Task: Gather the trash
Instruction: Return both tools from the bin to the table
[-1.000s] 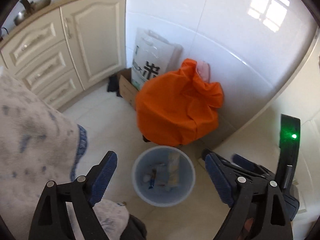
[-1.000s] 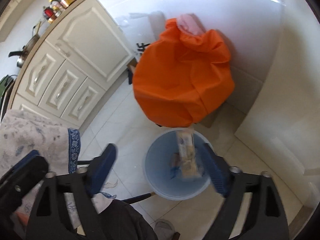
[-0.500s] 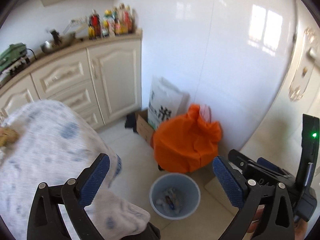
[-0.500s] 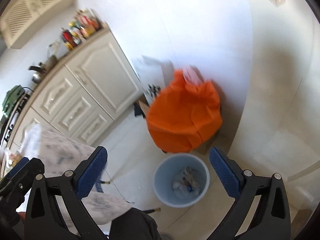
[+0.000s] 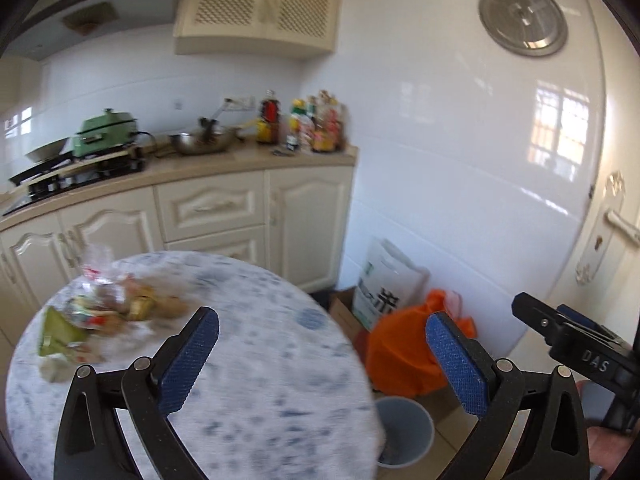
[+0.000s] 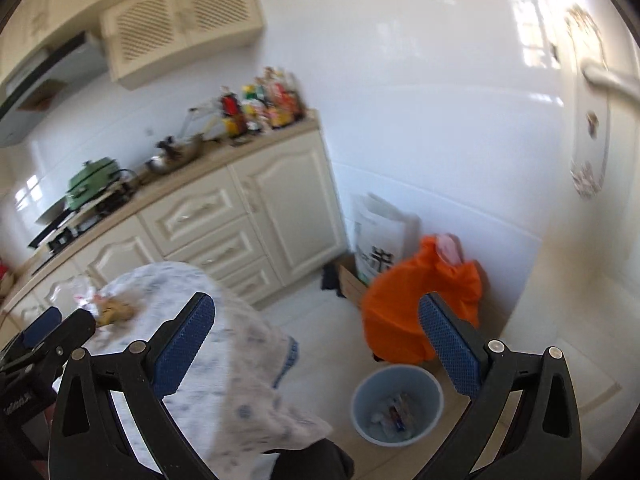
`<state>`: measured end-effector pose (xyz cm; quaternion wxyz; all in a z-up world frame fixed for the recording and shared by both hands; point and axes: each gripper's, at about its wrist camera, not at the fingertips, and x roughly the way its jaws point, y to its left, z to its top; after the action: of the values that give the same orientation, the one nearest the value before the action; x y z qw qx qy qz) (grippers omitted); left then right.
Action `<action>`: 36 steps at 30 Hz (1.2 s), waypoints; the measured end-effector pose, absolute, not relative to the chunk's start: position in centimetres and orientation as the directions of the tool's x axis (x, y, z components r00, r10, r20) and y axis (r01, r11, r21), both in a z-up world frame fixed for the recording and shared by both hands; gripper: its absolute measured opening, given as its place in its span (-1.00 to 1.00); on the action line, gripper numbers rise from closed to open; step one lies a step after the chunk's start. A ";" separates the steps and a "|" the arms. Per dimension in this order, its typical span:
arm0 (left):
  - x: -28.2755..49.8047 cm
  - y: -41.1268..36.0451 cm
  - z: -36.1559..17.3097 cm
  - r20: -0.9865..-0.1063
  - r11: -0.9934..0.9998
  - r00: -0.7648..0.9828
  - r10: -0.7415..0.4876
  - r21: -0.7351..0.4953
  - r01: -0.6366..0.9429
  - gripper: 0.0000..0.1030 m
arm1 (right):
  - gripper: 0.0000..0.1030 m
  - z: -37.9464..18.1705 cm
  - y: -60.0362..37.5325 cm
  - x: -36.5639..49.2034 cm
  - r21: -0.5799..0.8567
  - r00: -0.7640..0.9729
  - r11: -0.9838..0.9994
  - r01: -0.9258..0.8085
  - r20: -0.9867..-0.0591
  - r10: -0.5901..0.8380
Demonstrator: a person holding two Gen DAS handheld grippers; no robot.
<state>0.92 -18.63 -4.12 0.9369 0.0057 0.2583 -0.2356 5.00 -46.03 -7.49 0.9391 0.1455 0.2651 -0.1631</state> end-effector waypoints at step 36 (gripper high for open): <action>0.0 2.4 -5.7 -0.528 0.998 0.849 -0.032 -0.055 0.003 0.99 | 1.00 -10.0 -22.5 15.8 0.101 0.774 0.991 -0.088 -0.619 0.132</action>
<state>-0.04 2.43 -5.66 0.9611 -0.0260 0.2749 -0.0090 15.84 -22.49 -10.00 0.9413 0.0332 0.3309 0.0582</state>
